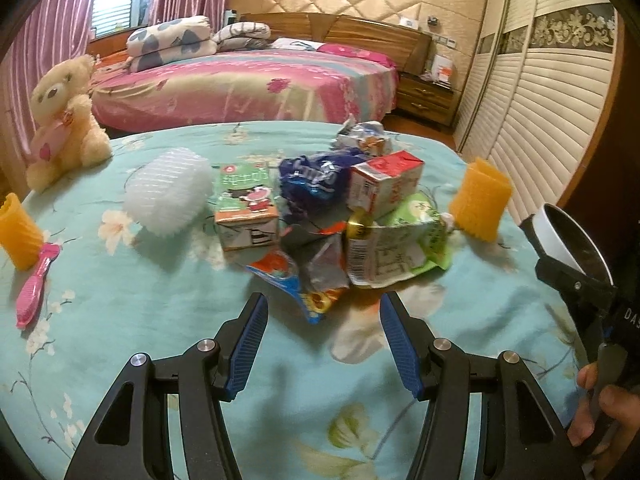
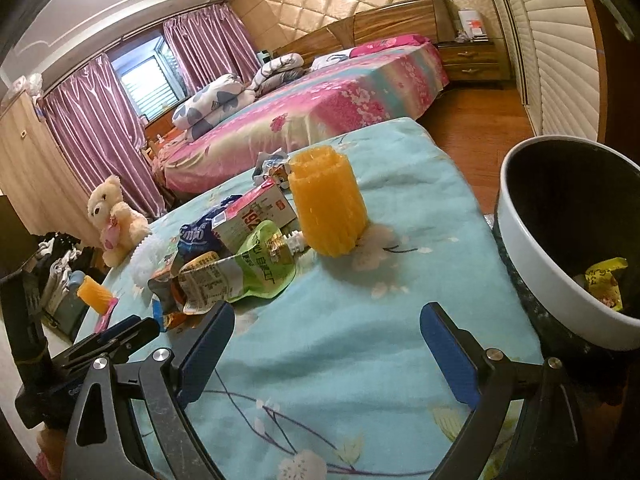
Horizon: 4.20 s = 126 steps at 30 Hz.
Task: Collect trash
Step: 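Grasp the red-orange snack wrapper with the left gripper while the right gripper grasps the orange foam mesh, then carry the wrapper and orange mesh over the bin while both grippers open to drop them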
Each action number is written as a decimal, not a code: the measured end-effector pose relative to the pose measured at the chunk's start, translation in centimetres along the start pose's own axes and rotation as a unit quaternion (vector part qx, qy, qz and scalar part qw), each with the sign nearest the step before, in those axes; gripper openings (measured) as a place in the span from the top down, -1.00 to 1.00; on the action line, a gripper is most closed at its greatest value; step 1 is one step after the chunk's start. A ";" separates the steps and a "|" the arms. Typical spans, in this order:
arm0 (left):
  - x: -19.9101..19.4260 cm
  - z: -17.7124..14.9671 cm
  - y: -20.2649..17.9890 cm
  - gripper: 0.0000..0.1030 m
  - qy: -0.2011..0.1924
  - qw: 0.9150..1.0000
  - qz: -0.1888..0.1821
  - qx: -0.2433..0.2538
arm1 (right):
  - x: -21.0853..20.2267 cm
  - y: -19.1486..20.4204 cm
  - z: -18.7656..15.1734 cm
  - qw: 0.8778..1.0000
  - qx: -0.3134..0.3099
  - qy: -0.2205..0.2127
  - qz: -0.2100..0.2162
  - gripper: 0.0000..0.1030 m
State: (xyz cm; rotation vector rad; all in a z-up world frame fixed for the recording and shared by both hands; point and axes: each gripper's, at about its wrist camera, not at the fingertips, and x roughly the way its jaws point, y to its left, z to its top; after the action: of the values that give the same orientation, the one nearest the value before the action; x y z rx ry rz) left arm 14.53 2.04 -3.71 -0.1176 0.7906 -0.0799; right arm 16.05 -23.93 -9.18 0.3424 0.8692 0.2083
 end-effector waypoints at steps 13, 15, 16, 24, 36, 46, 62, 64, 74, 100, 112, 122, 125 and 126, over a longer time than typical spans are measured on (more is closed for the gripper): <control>2.8 1.8 2.4 -0.08 0.009 1.000 0.018 -0.003 | 2.7 0.7 2.3 1.000 -0.012 -0.005 -0.008 -0.84; 3.5 2.1 2.4 -0.01 0.013 1.000 0.015 -0.001 | 3.3 0.7 2.7 1.000 -0.012 -0.008 -0.011 -0.84; 3.8 2.2 2.5 0.06 0.015 1.000 0.013 0.000 | 3.6 0.7 3.0 1.000 -0.012 -0.010 -0.013 -0.84; 5.6 2.4 2.6 0.77 0.033 0.999 0.005 0.006 | 6.4 0.0 4.5 0.999 -0.008 0.000 -0.031 0.07; 2.2 2.2 3.2 0.97 -0.022 1.000 0.007 -0.021 | 4.1 0.4 3.1 1.000 -0.019 -0.004 -0.017 0.51; 0.0 2.3 0.3 0.97 -0.031 0.999 -0.037 -0.005 | 0.1 -0.6 1.9 1.000 -0.006 -0.020 -0.013 0.51; 1.4 2.1 -7.3 0.97 -0.015 0.993 -0.100 0.056 | -4.6 -4.4 0.1 0.998 0.033 -0.035 -0.035 0.51; 1.6 2.2 -8.1 0.96 -0.013 0.992 -0.107 0.062 | -5.2 -4.8 -0.1 0.998 0.035 -0.038 -0.038 0.51; 2.5 2.3 -12.6 0.96 -0.010 0.986 -0.137 0.096 | -8.3 -7.8 -0.2 0.995 0.053 -0.062 -0.056 0.51; 6.2 4.1 -22.0 0.96 -0.003 0.972 -0.179 0.153 | -10.6 -13.9 1.2 0.985 0.094 -0.088 -0.111 0.58; 8.6 5.1 -24.8 0.95 0.005 0.968 -0.185 0.171 | -10.0 -15.8 1.7 0.984 0.106 -0.077 -0.118 0.57; 9.9 5.4 -26.0 0.89 0.015 0.967 -0.188 0.172 | -9.6 -16.1 2.1 0.984 0.109 -0.072 -0.120 0.50; 10.0 5.3 -26.1 0.62 0.019 0.967 -0.190 0.171 | -9.7 -16.4 2.3 0.984 0.110 -0.072 -0.123 0.44; 9.9 5.2 -26.0 0.55 0.017 0.967 -0.189 0.170 | -9.7 -16.4 2.4 0.983 0.111 -0.072 -0.125 0.39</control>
State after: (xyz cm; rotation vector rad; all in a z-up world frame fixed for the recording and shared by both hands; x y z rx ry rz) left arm 24.49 -24.48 -3.54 0.0599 0.7693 -0.5771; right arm 12.45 -42.70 -7.08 0.4472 0.7848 -0.1465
